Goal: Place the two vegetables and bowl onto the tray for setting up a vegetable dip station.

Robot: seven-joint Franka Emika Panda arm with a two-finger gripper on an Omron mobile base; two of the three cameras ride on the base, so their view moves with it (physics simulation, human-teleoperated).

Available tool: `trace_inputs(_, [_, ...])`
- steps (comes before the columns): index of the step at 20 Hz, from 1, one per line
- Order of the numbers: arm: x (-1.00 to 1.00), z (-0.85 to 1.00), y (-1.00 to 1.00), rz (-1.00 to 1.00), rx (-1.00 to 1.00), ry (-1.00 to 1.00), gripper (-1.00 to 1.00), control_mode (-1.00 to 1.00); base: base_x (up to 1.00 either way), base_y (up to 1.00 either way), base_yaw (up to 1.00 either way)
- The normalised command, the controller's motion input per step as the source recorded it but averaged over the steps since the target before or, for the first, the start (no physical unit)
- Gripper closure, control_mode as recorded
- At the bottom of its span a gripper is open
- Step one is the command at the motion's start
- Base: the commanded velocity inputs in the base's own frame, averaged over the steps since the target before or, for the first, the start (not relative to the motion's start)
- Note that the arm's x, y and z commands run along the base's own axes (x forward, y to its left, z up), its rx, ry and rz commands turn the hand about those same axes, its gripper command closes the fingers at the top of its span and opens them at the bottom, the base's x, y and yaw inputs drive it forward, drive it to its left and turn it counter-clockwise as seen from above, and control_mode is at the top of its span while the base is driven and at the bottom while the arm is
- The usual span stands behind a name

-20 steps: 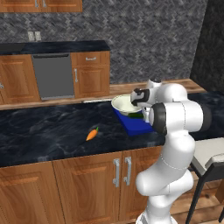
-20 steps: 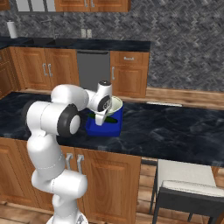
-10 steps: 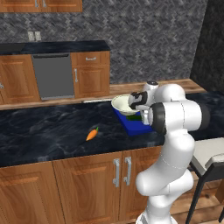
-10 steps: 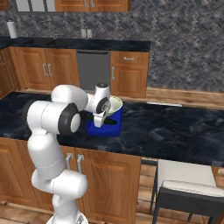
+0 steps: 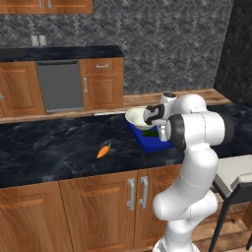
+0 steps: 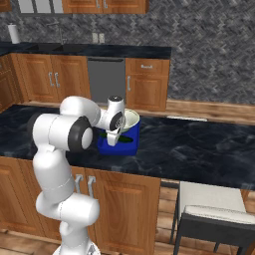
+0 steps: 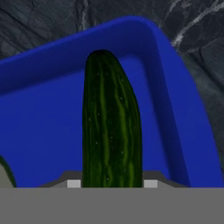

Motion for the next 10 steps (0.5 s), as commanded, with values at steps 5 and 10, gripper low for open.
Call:
trace_inputs(5, [0.08,0.0,0.0,0.0,0.0,0.0,1.0,-1.0,0.0,0.0,0.0])
trace_inputs(10, [0.07,-0.03,0.0,0.01,-0.01,0.0,1.0,-1.0,0.0,0.0,0.0])
